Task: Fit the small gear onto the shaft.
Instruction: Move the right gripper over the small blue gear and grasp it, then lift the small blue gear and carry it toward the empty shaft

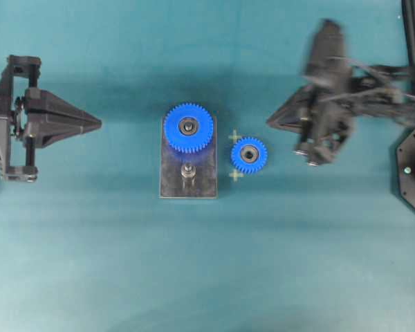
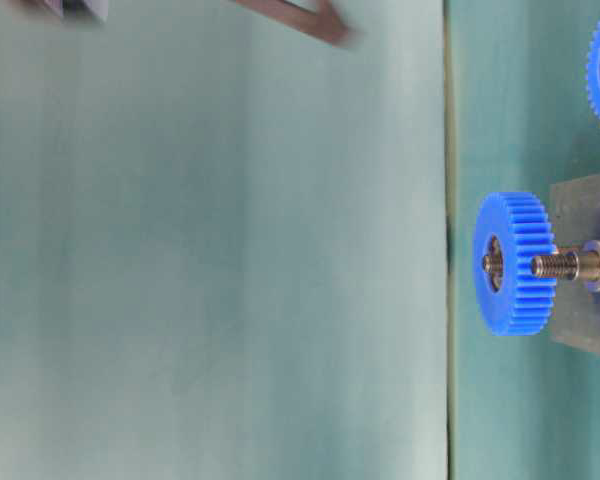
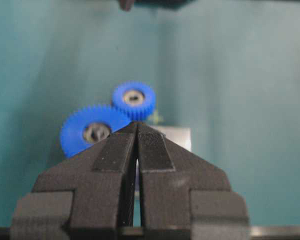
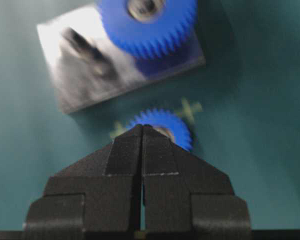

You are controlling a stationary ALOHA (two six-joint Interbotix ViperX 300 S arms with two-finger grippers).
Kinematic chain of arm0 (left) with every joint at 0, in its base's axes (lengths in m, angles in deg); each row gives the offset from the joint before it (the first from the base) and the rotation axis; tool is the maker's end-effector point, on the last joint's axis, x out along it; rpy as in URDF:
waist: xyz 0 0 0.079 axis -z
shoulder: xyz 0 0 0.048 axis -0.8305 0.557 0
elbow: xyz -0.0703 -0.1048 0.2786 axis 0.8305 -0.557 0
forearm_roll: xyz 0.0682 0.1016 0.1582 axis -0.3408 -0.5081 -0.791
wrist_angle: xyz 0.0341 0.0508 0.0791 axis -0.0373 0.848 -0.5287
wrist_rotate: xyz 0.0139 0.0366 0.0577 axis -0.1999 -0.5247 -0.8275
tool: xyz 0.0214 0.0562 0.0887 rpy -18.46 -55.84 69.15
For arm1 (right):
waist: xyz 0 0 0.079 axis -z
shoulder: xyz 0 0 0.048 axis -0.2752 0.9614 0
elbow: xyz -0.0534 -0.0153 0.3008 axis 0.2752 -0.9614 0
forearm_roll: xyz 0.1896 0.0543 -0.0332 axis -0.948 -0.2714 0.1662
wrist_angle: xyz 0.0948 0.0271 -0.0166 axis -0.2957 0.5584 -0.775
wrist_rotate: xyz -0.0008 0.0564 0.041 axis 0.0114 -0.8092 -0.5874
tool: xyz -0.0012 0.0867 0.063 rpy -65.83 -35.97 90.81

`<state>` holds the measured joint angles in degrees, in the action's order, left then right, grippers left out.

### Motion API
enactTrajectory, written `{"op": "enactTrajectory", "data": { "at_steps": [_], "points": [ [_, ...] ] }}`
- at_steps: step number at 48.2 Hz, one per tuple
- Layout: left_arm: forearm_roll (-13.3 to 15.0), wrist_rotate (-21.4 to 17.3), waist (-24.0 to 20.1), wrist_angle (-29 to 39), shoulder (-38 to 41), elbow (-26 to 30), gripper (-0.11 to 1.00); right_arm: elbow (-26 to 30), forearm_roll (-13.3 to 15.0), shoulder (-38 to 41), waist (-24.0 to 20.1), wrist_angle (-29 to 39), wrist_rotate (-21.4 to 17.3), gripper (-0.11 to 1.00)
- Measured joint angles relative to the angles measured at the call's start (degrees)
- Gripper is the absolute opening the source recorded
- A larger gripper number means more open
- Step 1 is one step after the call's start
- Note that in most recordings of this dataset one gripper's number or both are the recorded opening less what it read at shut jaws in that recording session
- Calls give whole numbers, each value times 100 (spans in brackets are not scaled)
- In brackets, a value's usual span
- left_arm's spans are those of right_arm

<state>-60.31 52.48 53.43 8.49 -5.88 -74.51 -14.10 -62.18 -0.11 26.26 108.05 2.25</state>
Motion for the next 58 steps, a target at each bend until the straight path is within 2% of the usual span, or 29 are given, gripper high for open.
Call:
{"op": "enactTrajectory", "data": {
  "at_steps": [8, 13, 16, 23, 27, 29, 33, 47, 58],
  "points": [
    [0, 9, -9, 475, -18, 0, 0, 237, 0, 659, 9, 378, 0, -1],
    [9, 9, 0, 659, -26, 9, 0, 387, 0, 1063, 18, 791, 0, 9],
    [0, 9, 0, 686, -35, 9, 0, 510, 9, 1274, 26, 1011, -9, 22],
    [0, 9, 0, 686, -88, 18, 0, 738, 26, 1731, 53, 1248, 0, 66],
    [0, 9, 0, 694, -88, 9, 0, 853, 105, 1978, 53, 1266, 0, 87],
    [0, 9, -9, 694, -88, 18, 0, 905, 141, 2074, 62, 1257, 0, 87],
    [0, 0, 0, 694, -105, 35, 0, 1020, 176, 2241, 62, 1248, -9, 79],
    [9, 0, -9, 712, -167, 35, 0, 1266, 316, 2707, 62, 1230, 0, 80],
    [0, 9, 0, 729, -211, 35, 0, 1301, 316, 2856, 62, 1292, -9, 80]
  ]
}}
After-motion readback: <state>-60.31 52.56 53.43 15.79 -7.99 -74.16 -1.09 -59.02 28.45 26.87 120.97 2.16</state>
